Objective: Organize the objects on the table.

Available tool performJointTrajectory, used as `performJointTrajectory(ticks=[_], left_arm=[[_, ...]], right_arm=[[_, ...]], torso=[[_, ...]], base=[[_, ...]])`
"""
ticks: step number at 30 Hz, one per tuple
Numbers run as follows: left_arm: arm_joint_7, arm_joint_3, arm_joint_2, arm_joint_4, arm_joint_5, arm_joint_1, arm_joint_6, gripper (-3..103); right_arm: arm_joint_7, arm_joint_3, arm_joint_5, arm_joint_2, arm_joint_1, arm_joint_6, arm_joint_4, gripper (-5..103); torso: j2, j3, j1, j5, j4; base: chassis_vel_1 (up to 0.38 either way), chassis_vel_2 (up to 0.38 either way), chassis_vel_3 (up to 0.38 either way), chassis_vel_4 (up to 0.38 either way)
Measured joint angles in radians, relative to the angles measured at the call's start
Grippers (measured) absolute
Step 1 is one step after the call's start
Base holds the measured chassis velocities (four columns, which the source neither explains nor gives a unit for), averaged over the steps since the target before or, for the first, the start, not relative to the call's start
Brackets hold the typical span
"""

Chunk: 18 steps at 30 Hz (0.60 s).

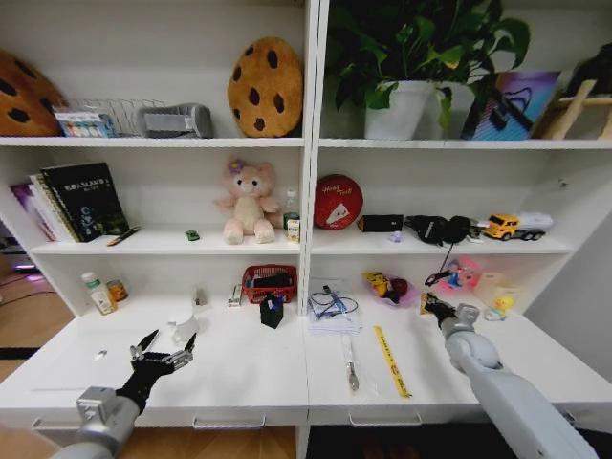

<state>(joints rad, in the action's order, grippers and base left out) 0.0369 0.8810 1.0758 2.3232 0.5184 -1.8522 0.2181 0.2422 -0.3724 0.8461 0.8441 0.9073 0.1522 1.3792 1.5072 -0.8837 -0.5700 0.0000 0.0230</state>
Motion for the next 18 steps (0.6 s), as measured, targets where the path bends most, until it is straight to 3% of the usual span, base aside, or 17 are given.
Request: performJointTrajectory(ticks=[9,18], left_arm=[[0.0,0.0,0.0,0.0,0.0,0.0,0.0,100],[0.0,0.0,0.0,0.0,0.0,0.0,0.0,100]], right_arm=[[-0.029,0.117,-0.033,0.052,-0.177,-0.032,-0.142,0],[-0.103,0.193,-0.104,0.13,-0.354,-0.107,-0.428,0]], torso=[[0.0,0.0,0.0,-0.0002,0.0],[0.0,0.0,0.0,0.0001,0.0002]], base=[[0.0,0.0,0.0,0.0],[0.0,0.0,0.0,0.0]])
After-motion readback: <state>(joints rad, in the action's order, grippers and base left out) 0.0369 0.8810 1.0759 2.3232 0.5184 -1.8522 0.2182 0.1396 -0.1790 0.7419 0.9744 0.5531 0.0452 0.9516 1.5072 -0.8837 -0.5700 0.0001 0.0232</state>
